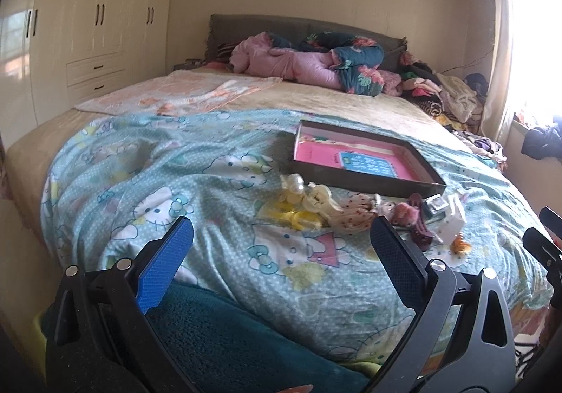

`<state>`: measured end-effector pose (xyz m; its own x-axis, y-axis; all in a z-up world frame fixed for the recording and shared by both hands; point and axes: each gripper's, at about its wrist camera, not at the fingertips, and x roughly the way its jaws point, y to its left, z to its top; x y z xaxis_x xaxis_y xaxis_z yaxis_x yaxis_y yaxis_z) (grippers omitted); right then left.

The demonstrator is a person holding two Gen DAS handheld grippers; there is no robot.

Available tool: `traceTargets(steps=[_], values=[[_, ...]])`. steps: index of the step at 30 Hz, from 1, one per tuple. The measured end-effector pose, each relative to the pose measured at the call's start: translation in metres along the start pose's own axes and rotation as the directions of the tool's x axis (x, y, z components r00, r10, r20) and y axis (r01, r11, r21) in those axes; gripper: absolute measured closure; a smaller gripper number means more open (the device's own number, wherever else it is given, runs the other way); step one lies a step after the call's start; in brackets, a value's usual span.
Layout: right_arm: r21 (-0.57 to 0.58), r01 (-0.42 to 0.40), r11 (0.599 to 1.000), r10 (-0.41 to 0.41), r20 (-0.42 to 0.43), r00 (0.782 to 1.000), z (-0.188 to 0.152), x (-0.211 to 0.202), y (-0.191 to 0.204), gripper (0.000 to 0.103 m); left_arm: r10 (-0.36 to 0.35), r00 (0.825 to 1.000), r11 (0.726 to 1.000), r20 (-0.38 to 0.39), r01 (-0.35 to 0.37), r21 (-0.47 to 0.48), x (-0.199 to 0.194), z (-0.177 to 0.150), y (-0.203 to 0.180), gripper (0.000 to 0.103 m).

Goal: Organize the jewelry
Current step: 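Grasp the pink polka-dot bow clip with the right tool while the left grasps the bagged yellow bangles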

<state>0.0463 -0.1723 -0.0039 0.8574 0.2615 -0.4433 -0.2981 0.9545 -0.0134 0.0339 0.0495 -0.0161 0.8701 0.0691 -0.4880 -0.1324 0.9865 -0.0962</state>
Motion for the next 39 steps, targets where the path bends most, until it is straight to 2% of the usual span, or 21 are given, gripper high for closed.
traceTargets(steps=[3,8,12,17,21,23,27,30,31,33,34,37,39], values=[[0.004,-0.025,1.000,0.025,-0.023,0.999,0.002,0.014,0.000,0.006,0.008,1.000,1.000,-0.019,-0.008,-0.006,0.007,0.002,0.006,0.011],[0.013,-0.091,0.996,0.092,-0.097,0.991,0.008,0.053,0.006,0.006,-0.026,0.996,0.999,-0.085,0.024,-0.029,0.032,0.010,0.012,0.011],[-0.038,-0.129,0.991,0.123,-0.134,0.983,0.010,0.079,0.018,0.006,-0.055,0.991,0.998,-0.125,0.053,-0.021,0.053,0.014,0.014,0.011],[-0.075,-0.204,0.976,0.187,-0.189,0.964,0.015,0.114,0.032,0.007,-0.051,0.978,0.997,-0.204,0.060,0.038,0.085,0.017,0.010,0.011],[-0.083,-0.247,0.966,0.222,-0.227,0.948,0.015,0.137,0.040,0.010,-0.074,0.963,0.996,-0.260,0.085,0.033,0.111,0.023,0.014,0.011],[-0.078,-0.265,0.961,0.238,-0.254,0.937,0.013,0.150,0.042,0.018,-0.077,0.955,0.994,-0.288,0.094,0.048,0.124,0.024,0.015,0.011],[-0.072,-0.287,0.955,0.254,-0.301,0.919,0.008,0.173,0.042,0.026,-0.120,0.926,0.989,-0.358,0.143,0.040,0.146,0.023,0.018,0.014],[-0.041,-0.311,0.949,0.279,-0.345,0.896,0.005,0.194,0.041,0.033,-0.140,0.906,0.984,-0.398,0.173,0.048,0.158,0.019,0.017,0.017],[-0.031,-0.322,0.946,0.290,-0.361,0.886,0.003,0.201,0.040,0.040,-0.161,0.894,0.980,-0.419,0.193,0.036,0.163,0.017,0.017,0.018],[-0.020,-0.319,0.948,0.289,-0.370,0.883,0.001,0.211,0.039,0.057,-0.174,0.876,0.976,-0.450,0.213,0.036,0.173,0.015,0.015,0.021],[-0.009,-0.331,0.944,0.305,-0.367,0.879,0.001,0.213,0.036,0.072,-0.184,0.864,0.973,-0.469,0.228,0.038,0.178,0.014,0.013,0.022],[-0.020,-0.341,0.940,0.317,-0.325,0.891,0.004,0.206,0.028,0.087,-0.178,0.839,0.967,-0.513,0.246,0.066,0.190,0.010,0.003,0.026],[-0.012,-0.343,0.939,0.324,-0.301,0.897,0.008,0.200,0.020,0.089,-0.162,0.834,0.964,-0.528,0.248,0.096,0.196,0.009,-0.004,0.030]])
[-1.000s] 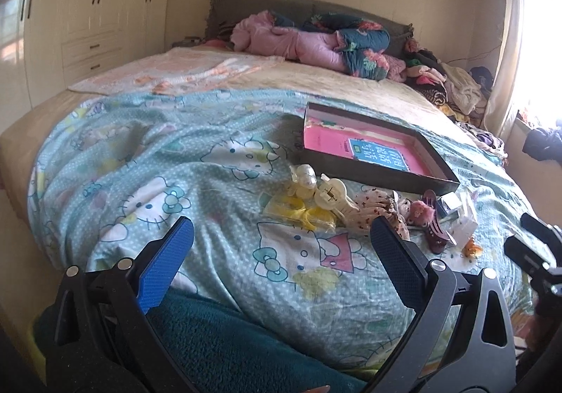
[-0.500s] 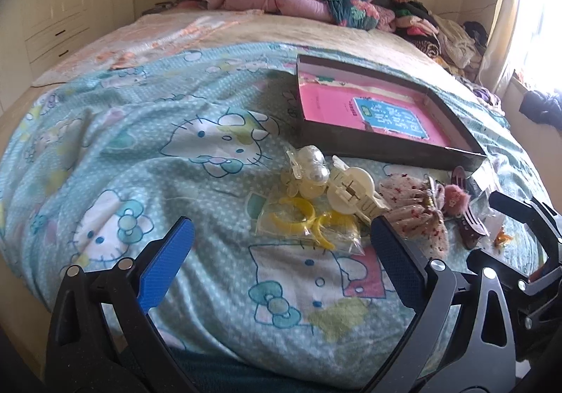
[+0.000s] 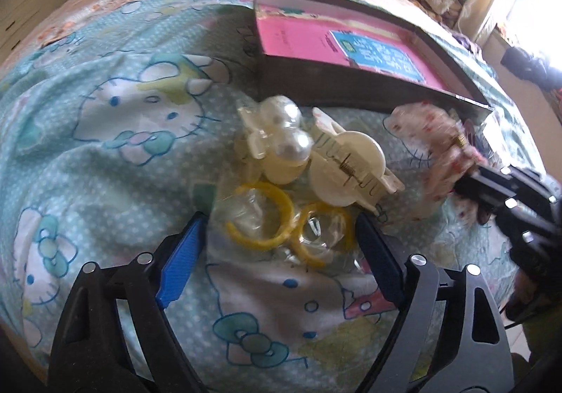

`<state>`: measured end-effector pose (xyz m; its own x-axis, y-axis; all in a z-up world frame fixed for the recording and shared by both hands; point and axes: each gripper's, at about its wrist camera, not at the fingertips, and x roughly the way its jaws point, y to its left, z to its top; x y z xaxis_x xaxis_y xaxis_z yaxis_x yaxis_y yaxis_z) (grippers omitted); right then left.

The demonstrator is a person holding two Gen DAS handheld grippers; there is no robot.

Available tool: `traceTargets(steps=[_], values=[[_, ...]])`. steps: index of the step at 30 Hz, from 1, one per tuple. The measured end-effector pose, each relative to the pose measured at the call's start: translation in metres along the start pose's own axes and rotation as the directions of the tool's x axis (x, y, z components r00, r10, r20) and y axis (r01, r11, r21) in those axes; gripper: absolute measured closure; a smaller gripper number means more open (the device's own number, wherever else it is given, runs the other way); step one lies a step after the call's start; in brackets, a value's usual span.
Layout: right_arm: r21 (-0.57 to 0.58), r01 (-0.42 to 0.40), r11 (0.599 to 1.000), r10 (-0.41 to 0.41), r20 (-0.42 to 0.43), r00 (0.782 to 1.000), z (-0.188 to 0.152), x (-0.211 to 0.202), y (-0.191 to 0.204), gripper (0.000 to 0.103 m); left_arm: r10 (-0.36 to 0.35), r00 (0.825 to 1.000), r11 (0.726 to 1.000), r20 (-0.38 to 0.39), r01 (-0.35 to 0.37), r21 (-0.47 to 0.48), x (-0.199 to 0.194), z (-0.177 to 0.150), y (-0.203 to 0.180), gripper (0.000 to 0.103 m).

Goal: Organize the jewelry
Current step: 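Grasp the pink polka-dot bow clip with the right tool while the left grasps the bagged yellow bangles, then carry both items into the pink-lined box and open both tools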

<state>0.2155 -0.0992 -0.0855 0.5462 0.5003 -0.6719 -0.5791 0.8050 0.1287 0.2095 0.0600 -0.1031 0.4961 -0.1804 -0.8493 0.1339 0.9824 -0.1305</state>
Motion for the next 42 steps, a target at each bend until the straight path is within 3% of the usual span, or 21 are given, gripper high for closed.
traceTargets(steps=[6,11,20,27,34,42], values=[[0.014,0.022,1.000,-0.022,0.065,0.998,-0.001,-0.034,-0.012,0.089,0.079,0.997,0.995,0.000,-0.079,0.067,0.003,0.002,-0.019,0.035],[0.031,0.077,0.997,-0.080,0.110,0.991,-0.005,-0.056,-0.020,0.089,0.104,0.994,0.992,0.014,-0.105,0.069,-0.002,0.003,-0.022,0.039],[0.056,0.140,0.989,-0.148,0.175,0.973,-0.003,-0.083,-0.037,0.089,0.077,0.996,0.997,0.048,-0.078,0.025,-0.027,-0.007,-0.030,0.043],[0.067,0.155,0.986,-0.165,0.204,0.965,-0.001,-0.098,-0.046,0.089,0.064,0.991,0.998,0.121,-0.064,-0.004,-0.061,-0.012,-0.036,0.043],[0.072,0.172,0.982,-0.184,0.222,0.958,0.007,-0.111,-0.057,0.089,0.054,0.976,0.998,0.210,-0.056,0.000,-0.080,0.010,-0.045,0.043],[0.090,0.202,0.975,-0.218,0.242,0.945,0.017,-0.122,-0.070,0.089,0.032,0.968,0.999,0.247,-0.041,0.029,-0.078,0.037,-0.057,0.043]])
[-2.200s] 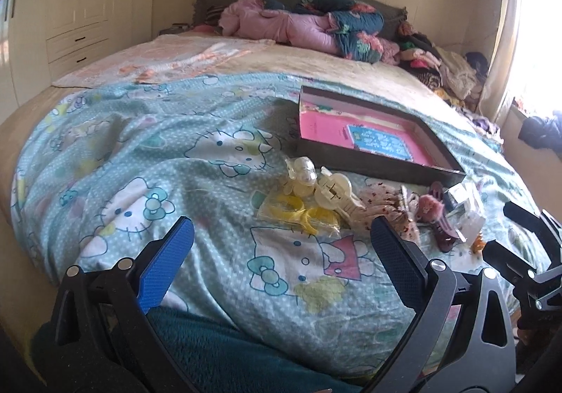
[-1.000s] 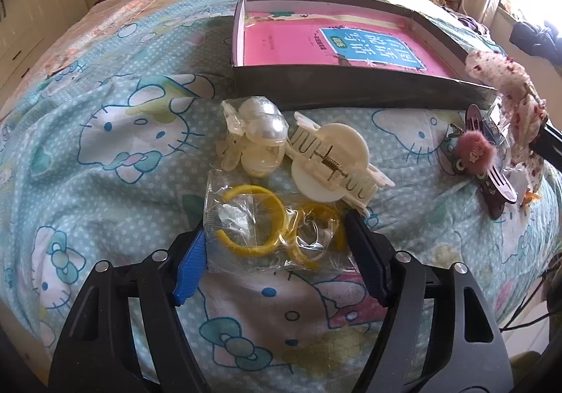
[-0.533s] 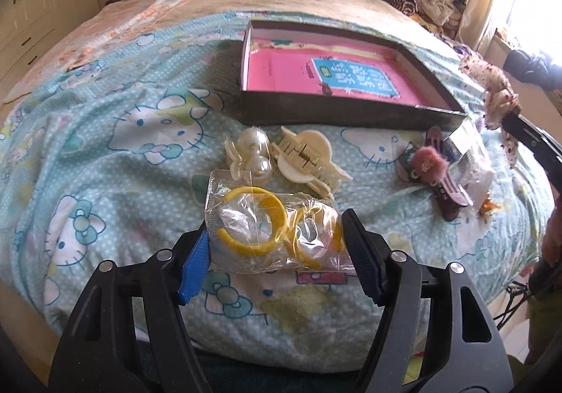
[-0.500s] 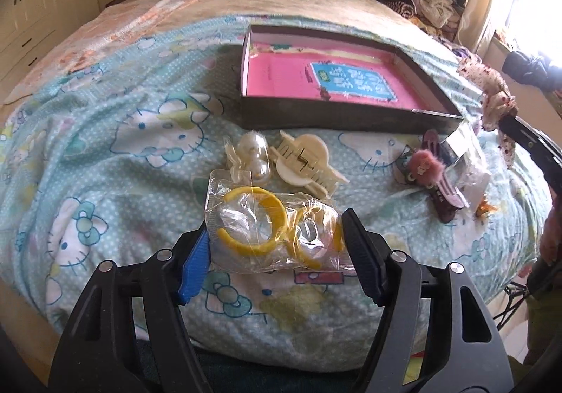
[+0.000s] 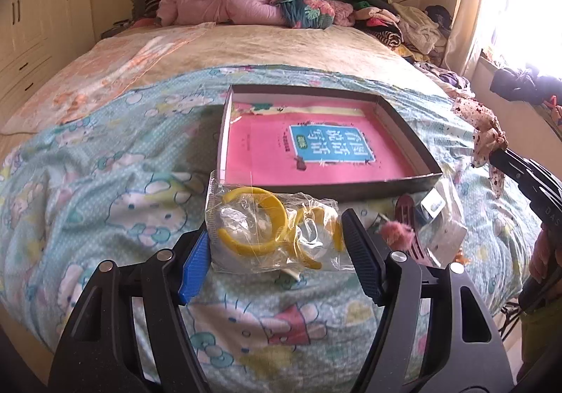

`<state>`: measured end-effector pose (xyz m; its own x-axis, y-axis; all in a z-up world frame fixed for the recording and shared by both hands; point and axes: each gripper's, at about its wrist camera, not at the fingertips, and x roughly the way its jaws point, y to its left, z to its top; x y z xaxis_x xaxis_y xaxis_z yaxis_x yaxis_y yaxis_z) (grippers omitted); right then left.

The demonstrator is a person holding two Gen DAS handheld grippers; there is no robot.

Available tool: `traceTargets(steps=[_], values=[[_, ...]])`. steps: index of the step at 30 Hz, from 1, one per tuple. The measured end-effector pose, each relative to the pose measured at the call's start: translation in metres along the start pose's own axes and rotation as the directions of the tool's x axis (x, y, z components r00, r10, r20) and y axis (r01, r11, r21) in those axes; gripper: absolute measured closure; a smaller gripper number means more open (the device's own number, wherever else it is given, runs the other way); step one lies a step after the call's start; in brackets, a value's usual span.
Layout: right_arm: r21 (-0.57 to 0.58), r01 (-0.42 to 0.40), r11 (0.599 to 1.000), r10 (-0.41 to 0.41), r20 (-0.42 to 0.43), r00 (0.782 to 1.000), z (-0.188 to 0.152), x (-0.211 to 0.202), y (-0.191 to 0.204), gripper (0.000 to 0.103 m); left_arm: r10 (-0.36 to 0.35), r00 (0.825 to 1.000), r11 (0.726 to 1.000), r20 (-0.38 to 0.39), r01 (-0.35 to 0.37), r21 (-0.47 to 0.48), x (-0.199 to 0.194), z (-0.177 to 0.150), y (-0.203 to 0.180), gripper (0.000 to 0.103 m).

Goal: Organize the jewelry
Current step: 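Carry both items into the pink-lined box and open both tools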

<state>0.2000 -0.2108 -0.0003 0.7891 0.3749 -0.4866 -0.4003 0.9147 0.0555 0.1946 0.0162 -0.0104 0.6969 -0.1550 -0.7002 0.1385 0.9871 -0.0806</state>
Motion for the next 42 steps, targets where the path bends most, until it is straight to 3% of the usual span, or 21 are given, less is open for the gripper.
traceTargets(steps=[11,19,29,42], values=[[0.000,0.024,1.000,-0.024,0.015,1.000,0.021,0.009,-0.012,0.089,-0.024,0.999,0.999,0.029,0.023,0.026,0.025,0.040,-0.012,0.043],[-0.011,0.030,0.999,-0.031,-0.020,0.999,0.033,0.044,-0.018,0.089,-0.018,0.999,1.000,0.028,0.018,0.017,0.055,0.064,-0.007,0.043],[-0.004,0.042,0.999,-0.043,-0.120,0.992,0.033,0.104,-0.025,0.089,0.003,1.000,1.000,-0.005,-0.003,0.024,0.103,0.075,-0.007,0.043],[0.021,0.063,0.998,-0.058,-0.203,0.978,0.020,0.143,-0.039,0.089,0.011,0.999,0.999,-0.049,-0.009,0.033,0.141,0.069,-0.015,0.043]])
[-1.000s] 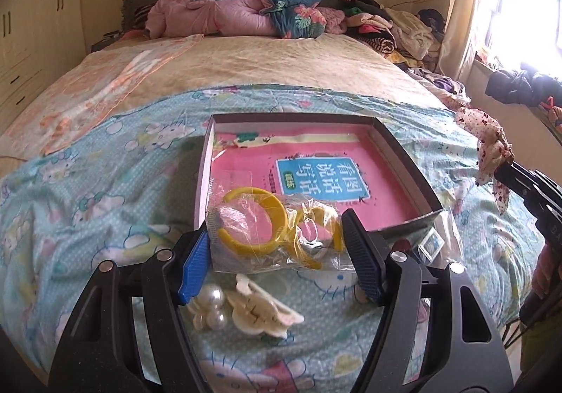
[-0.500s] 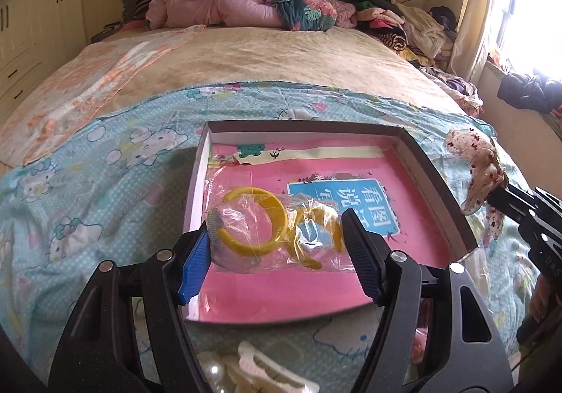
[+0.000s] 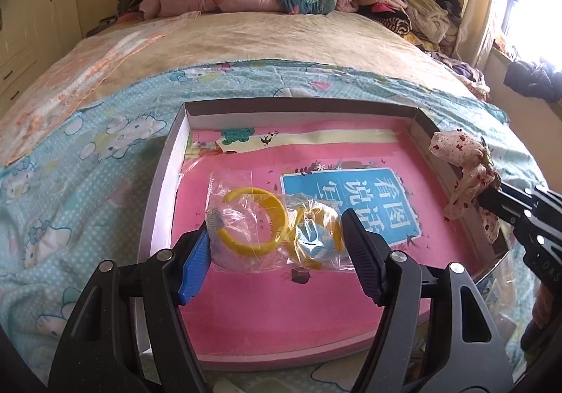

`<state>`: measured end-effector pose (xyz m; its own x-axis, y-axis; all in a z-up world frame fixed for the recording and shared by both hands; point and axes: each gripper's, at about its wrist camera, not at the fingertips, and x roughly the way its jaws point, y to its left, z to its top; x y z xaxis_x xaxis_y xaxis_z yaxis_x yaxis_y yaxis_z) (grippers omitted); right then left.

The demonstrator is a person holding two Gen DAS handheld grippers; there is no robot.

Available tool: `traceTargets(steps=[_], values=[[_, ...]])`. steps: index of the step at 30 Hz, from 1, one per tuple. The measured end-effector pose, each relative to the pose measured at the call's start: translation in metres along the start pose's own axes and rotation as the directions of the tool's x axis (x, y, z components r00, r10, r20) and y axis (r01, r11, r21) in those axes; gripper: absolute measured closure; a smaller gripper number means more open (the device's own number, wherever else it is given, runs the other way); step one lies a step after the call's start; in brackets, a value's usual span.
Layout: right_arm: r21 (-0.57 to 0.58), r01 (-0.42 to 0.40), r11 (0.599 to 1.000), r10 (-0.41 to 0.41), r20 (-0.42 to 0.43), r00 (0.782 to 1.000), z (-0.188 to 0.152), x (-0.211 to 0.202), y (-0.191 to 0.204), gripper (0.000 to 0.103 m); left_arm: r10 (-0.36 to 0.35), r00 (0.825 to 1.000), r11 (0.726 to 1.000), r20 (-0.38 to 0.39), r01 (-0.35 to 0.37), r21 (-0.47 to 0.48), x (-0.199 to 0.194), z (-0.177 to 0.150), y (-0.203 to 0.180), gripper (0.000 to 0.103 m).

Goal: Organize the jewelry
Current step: 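Carry both items into the pink-lined box and open both tools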

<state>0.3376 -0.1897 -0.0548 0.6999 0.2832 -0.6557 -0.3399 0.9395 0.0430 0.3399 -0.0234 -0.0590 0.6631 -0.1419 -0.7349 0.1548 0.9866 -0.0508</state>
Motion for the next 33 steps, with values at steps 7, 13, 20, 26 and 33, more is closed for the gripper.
traceTargets(steps=[7,13,20,26,33], values=[[0.013,0.011,1.000,-0.010,-0.051,0.999,-0.004,0.018,-0.001,0.084,-0.013,1.000,1.000,-0.022,0.013,-0.005,0.008,-0.003,0.001,0.043],[0.018,0.013,1.000,-0.012,-0.073,0.997,-0.009,0.026,-0.001,0.080,-0.023,0.999,1.000,-0.029,0.022,-0.007,0.012,-0.003,0.001,0.042],[0.020,0.018,1.000,-0.017,-0.078,0.997,-0.014,0.026,0.000,0.071,-0.032,0.999,0.999,-0.022,0.032,-0.013,0.012,-0.002,-0.001,0.042],[0.043,0.023,0.999,-0.021,-0.045,0.999,-0.015,0.014,-0.002,0.051,-0.033,0.999,0.999,-0.011,0.032,-0.018,0.009,-0.002,0.000,0.039],[0.063,0.030,0.998,-0.030,-0.002,1.000,-0.016,-0.006,-0.005,0.037,-0.036,0.999,0.999,0.012,0.036,-0.035,0.001,-0.002,0.004,0.031]])
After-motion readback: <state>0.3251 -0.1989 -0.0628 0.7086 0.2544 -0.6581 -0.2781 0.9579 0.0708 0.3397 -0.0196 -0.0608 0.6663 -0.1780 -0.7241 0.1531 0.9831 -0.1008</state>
